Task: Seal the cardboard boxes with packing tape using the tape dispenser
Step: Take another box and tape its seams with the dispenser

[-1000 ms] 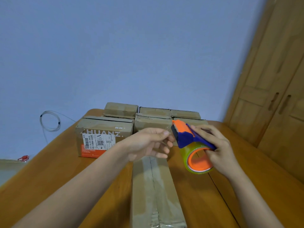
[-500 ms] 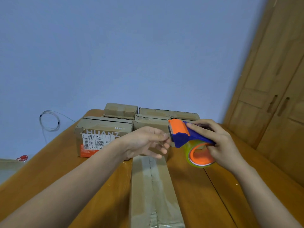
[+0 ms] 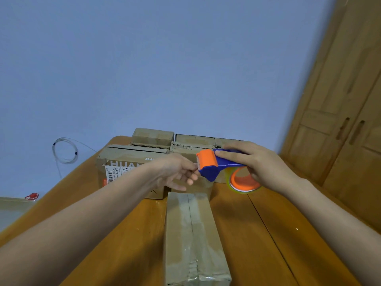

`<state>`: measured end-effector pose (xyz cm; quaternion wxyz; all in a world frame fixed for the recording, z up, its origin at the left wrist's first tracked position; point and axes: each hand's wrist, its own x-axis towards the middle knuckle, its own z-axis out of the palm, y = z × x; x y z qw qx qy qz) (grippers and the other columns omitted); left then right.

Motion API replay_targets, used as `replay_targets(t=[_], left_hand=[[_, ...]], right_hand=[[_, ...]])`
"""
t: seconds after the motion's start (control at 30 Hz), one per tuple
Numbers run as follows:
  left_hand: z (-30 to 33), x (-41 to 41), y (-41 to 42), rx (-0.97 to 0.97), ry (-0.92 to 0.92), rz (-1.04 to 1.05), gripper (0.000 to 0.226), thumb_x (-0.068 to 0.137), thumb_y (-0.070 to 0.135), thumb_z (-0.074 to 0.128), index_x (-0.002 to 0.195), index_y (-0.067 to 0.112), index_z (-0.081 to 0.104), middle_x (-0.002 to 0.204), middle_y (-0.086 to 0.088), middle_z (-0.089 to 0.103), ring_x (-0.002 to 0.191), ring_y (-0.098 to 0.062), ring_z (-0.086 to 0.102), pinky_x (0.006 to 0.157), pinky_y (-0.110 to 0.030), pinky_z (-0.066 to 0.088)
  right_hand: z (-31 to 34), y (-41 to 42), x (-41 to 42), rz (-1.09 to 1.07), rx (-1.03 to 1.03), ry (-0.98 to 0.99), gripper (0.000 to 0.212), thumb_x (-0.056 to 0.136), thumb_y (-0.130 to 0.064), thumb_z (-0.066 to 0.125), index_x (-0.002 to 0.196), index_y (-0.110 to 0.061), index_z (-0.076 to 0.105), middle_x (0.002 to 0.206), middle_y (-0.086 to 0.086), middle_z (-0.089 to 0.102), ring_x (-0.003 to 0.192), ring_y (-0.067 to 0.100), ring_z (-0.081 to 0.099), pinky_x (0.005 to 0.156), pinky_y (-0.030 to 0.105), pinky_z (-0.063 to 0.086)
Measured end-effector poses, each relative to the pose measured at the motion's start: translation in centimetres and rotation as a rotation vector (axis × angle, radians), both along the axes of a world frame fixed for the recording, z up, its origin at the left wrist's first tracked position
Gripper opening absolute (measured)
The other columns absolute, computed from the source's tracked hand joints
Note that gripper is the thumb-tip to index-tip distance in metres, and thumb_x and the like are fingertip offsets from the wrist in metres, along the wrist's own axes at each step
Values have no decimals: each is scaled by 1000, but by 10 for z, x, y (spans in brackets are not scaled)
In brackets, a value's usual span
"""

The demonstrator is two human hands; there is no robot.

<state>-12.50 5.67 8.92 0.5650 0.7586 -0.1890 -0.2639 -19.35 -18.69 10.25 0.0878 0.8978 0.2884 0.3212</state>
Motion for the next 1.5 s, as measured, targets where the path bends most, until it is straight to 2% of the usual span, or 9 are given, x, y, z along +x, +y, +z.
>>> replay_targets(t=[0.23,0.4,0.53,0.67,1.1,1.27,1.37,1.43,1.5], left_hand=[[-22,2,13,17,24,-20,18,95,16,54,82,11,66,74,-2,65,69,-12,58,86,-38,50],[-34,12,52,46,-24,-7,24,97,20,54,77,13,67,71,-1,62,65,-12,57,76,-31,51],[-39,21,82,49,-2,4,26,95,19,55,73,12,66,70,-3,61,65,-13,55,76,-32,50],[-42,22,79,31,33,-38,27,95,17,55,72,12,67,69,-3,61,66,-14,56,80,-35,51],[-51,35,95,71,13,-31,26,95,18,53,73,11,65,70,-5,60,63,-13,55,67,-28,45],[-59,39,96,-1,30,-64,26,89,31,63,68,17,68,73,-4,60,66,-13,57,70,-30,47],[-65,41,97,-50,75,-104,37,67,54,78,71,18,69,74,-3,61,68,-14,58,68,-28,50],[-69,42,95,-69,85,-83,40,72,57,75,71,17,69,74,-4,61,68,-15,58,69,-29,50],[-73,41,91,-58,59,-49,32,81,45,64,72,15,67,73,-5,60,68,-15,58,72,-31,48]], right_hand=[[-20,6,6,37,-41,38,91,70,11,73,140,-36,38,134,0,54,111,28,57,71,37,55],[-27,-14,1,11,-78,26,76,76,7,61,139,-34,46,132,2,57,111,30,58,78,39,53],[-29,-39,-10,-76,-68,39,96,64,8,79,139,-38,40,133,0,57,112,29,59,77,37,53],[-31,-43,-11,-71,-70,47,102,58,11,81,139,-35,40,131,2,59,111,30,60,74,37,54],[-39,-57,-10,-63,-79,-2,96,57,15,79,136,-29,44,126,6,62,105,31,62,71,37,54],[-40,-57,-7,-69,-115,18,99,54,10,84,135,-29,43,124,6,63,104,31,63,71,37,55],[-37,-57,-7,-77,-121,25,101,52,8,86,135,-29,43,123,5,63,104,31,64,71,37,55],[-39,-54,-8,-73,-131,40,99,54,6,86,136,-30,43,123,5,63,104,31,64,73,37,54],[-41,-52,-9,-72,-133,54,97,56,4,86,136,-29,43,124,5,63,104,31,64,75,38,54]])
